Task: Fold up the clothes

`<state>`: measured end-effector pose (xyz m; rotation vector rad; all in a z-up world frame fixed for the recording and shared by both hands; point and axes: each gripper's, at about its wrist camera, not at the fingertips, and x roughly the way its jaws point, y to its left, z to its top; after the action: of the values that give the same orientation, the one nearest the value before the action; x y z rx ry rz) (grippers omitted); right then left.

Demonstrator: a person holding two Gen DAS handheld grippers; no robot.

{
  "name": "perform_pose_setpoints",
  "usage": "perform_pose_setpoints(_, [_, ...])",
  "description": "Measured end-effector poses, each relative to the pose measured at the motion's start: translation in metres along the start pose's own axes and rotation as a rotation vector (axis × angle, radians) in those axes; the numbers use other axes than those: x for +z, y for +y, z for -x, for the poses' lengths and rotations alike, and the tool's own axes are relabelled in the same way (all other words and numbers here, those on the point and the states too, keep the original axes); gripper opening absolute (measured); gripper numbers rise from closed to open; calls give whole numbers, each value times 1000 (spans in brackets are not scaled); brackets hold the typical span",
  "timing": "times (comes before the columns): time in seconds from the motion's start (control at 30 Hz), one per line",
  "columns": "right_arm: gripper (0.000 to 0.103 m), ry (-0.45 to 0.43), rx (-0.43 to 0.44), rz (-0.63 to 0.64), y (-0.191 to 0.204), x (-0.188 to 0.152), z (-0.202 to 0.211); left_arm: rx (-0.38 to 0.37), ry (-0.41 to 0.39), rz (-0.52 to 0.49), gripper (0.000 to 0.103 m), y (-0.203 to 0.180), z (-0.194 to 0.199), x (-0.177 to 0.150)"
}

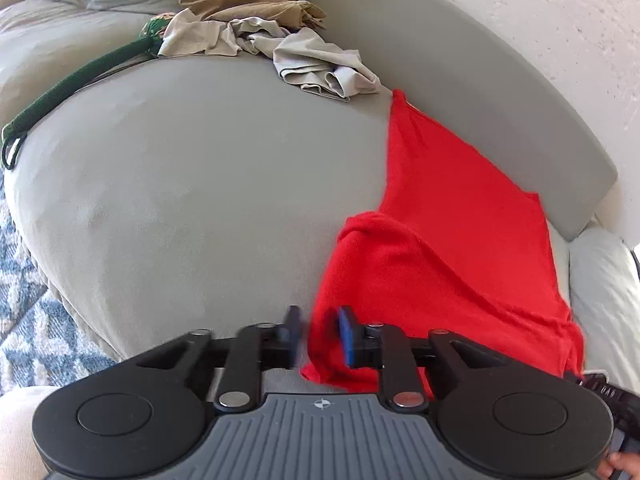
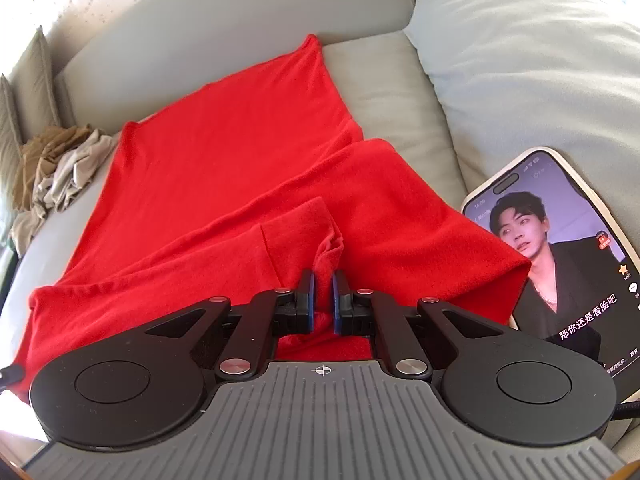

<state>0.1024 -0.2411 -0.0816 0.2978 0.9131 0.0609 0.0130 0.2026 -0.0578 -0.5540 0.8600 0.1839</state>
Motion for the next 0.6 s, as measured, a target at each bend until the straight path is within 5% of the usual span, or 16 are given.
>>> perform_pose_setpoints(0.13, [9, 5, 4, 7, -1, 1, -1, -52, -24, -9, 53, 0, -12, 29])
perform_pose_setpoints(0.27, [9, 5, -2, 15, 0, 0, -2, -137, 105, -36, 47, -9, -56, 64])
perform_pose_setpoints(0.37, [9, 3, -6, 28, 2, 0, -2, -177, 168, -49, 8, -14, -84, 77])
perform_pose_setpoints(0.5, [9, 2, -5, 45, 3, -1, -2, -192, -22, 27, 0, -5, -85, 95])
perform_pose_setpoints(0.6, [9, 0, -7, 52, 3, -1, -2, -149, -196, 158, 4, 12, -66, 104])
